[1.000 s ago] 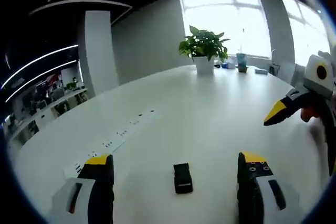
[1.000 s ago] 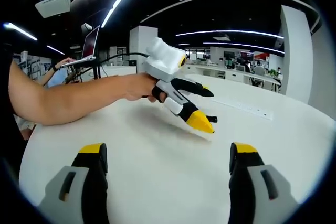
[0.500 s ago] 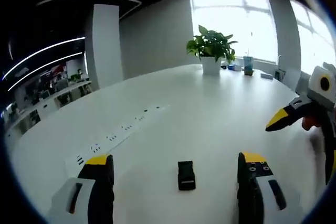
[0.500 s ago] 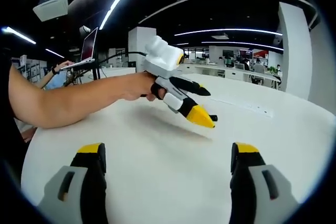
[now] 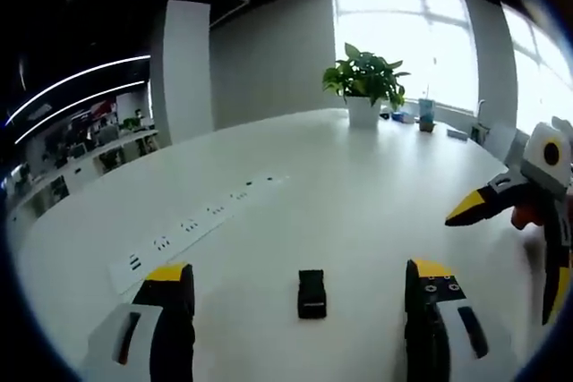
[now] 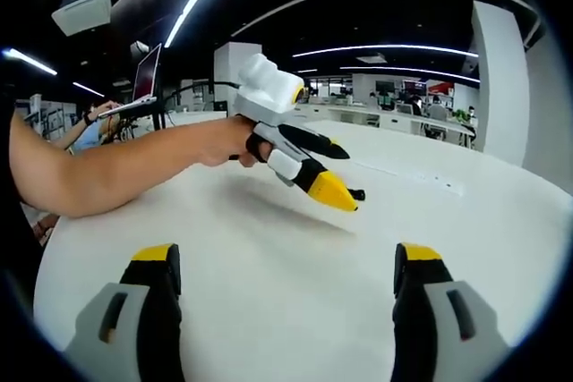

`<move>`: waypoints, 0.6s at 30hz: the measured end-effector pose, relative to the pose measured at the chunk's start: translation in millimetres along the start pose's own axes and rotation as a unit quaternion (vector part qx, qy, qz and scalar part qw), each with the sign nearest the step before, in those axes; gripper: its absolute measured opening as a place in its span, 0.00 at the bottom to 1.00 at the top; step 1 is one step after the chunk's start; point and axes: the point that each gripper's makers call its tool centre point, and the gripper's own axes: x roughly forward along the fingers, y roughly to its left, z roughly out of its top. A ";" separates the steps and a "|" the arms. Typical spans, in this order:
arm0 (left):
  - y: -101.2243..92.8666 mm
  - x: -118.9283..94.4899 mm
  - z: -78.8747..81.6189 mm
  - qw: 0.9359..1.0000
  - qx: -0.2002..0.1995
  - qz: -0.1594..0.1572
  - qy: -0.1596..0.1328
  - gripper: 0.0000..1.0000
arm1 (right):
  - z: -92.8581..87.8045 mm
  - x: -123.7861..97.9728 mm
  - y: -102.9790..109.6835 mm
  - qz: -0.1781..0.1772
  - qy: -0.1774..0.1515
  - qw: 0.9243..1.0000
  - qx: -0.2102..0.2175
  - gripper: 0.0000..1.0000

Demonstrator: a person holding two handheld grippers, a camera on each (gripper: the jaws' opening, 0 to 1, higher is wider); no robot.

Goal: Snap the two parts of the plastic buckle together until the buckle closes and remains connected.

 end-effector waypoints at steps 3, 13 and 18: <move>0.4 -1.3 -0.4 1.000 0.000 0.004 -0.001 0.99 | -0.4 -0.4 -0.5 -0.001 0.000 1.000 0.001 1.00; -0.8 -5.1 -0.7 1.000 -0.008 0.009 -0.002 0.99 | -2.3 -1.1 -2.9 -0.006 0.003 1.000 0.001 1.00; -3.8 -11.8 0.7 1.000 -0.013 0.010 -0.008 0.99 | -2.4 -1.2 -2.8 -0.006 0.002 1.000 0.000 1.00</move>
